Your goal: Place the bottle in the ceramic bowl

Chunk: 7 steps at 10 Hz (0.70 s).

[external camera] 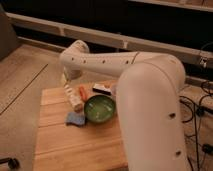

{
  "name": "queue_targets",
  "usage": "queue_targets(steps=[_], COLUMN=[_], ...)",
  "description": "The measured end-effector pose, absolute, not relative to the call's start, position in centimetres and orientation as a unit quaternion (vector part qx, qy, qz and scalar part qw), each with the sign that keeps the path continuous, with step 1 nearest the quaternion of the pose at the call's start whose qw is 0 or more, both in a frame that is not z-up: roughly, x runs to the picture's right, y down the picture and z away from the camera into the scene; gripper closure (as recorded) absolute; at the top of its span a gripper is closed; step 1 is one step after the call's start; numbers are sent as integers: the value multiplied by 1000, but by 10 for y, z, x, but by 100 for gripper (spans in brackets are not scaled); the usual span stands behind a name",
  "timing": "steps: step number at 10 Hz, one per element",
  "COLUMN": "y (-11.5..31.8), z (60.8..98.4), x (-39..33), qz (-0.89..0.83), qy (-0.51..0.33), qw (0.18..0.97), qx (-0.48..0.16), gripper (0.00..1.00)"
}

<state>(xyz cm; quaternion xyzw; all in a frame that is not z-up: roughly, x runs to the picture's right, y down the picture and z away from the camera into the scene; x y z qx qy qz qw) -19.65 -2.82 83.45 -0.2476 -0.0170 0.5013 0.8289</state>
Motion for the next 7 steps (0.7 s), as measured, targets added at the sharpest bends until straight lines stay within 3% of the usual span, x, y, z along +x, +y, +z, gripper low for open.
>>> queue_targets(steps=[3, 7], y=[10, 22], z=[874, 908], x=[-200, -208], qz=[494, 477], qy=[15, 43], qw=[814, 807], qx=[-305, -344], gripper=[35, 35])
